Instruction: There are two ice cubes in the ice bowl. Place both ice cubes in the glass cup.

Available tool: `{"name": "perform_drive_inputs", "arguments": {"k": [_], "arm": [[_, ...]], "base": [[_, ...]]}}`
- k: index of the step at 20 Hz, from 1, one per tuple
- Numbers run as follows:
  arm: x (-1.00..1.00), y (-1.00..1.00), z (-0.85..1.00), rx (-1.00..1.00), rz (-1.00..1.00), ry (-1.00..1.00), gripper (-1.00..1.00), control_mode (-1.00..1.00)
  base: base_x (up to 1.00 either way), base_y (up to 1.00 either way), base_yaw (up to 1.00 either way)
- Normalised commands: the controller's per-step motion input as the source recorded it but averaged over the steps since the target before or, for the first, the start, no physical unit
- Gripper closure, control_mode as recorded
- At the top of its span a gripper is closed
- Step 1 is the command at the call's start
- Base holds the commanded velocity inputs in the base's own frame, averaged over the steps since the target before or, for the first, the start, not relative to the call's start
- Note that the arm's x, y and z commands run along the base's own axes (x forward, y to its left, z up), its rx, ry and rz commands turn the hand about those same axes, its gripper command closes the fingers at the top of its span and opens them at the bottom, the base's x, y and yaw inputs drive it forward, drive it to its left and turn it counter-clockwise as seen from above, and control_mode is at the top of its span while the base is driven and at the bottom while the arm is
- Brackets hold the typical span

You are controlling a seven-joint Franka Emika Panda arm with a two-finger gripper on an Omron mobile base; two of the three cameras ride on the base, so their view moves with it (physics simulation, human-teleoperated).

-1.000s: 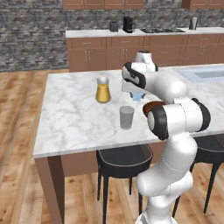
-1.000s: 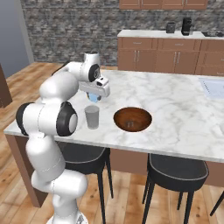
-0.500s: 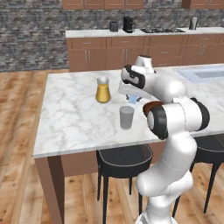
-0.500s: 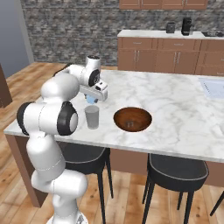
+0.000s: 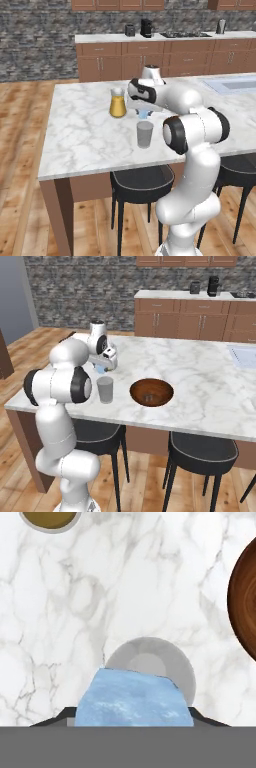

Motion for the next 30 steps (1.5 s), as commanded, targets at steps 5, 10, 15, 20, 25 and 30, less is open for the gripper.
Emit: {"name": "perform_drive_inputs", "arguments": {"k": [5,10,15,20,25,30], "arm": [[0.15,0.20,-0.14,-0.14,0.00,0.00,1.00,-1.00],[0.14,0.00,-0.09,0.02,0.00,0.03,1.00,-1.00],[0.39,-0.02,-0.24,0.00,0.00,0.03,1.00,-1.00],[0.47,-0.07,-0.22,0.00,0.00,0.01,1.00,-1.00],[0.31,-0.09,-0.27,0.00,0.00,0.01,1.00,-1.00],[0.10,-0.03,-0.33,0.00,0.00,0.01,1.00,-1.00]], "base": [[0.00,0.00,0.00],[0.00,0.00,0.00],[0.00,0.00,0.00],[0.00,0.00,0.00],[0.00,0.00,0.00],[0.00,0.00,0.00]]}}
